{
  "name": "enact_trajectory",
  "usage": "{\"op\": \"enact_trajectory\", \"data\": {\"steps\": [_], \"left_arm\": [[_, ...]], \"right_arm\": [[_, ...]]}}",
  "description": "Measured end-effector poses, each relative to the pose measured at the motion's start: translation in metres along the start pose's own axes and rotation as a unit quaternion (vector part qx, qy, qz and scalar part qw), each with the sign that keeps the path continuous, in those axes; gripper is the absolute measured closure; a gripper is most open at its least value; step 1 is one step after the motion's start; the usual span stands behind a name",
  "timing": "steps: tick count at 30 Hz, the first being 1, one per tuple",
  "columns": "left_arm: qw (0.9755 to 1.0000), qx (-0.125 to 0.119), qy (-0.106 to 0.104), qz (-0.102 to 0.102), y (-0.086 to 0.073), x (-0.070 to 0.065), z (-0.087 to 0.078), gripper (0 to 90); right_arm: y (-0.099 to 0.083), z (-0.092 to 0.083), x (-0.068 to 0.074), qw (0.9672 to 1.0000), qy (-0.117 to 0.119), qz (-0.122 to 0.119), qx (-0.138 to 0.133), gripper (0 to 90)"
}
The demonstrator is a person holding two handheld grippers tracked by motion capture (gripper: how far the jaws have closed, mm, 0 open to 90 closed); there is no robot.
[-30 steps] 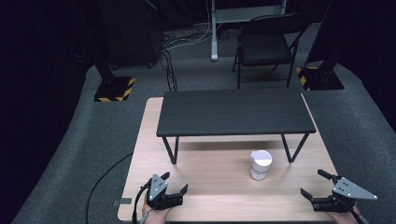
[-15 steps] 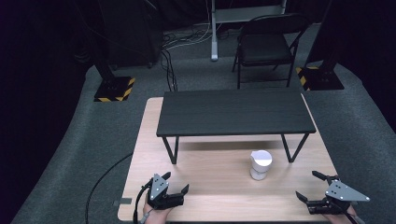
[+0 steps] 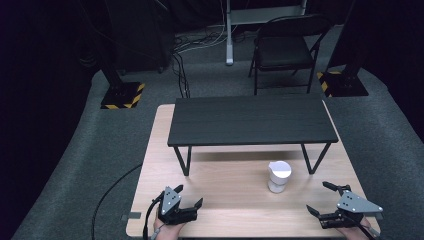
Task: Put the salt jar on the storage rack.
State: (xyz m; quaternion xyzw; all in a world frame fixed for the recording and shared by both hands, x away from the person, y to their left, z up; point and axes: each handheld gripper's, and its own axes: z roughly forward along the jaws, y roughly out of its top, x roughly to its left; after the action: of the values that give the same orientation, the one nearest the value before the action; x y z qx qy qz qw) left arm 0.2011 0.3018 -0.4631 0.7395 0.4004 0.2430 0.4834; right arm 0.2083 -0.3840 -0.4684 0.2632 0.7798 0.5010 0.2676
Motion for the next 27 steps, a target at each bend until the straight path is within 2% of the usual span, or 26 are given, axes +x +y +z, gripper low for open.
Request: {"op": "enact_trajectory", "data": {"steps": [8, 16, 27], "left_arm": [[1.0000, 0.000, 0.000, -0.002, -0.001, 0.000, 0.000, 12.6], [1.0000, -0.001, 0.000, -0.004, -0.001, 0.000, 0.000, 12.6], [1.0000, 0.001, -0.003, -0.003, -0.001, 0.000, 0.000, 12.6]], "right_arm": [[0.008, 0.021, -0.004, 0.9998, 0.018, -0.005, 0.002, 1.9], [0.015, 0.044, -0.012, 0.9993, 0.031, 0.010, -0.018, 1.8], [0.026, 0.078, -0.019, 0.9978, 0.059, 0.027, -0.012, 2.2]]}}
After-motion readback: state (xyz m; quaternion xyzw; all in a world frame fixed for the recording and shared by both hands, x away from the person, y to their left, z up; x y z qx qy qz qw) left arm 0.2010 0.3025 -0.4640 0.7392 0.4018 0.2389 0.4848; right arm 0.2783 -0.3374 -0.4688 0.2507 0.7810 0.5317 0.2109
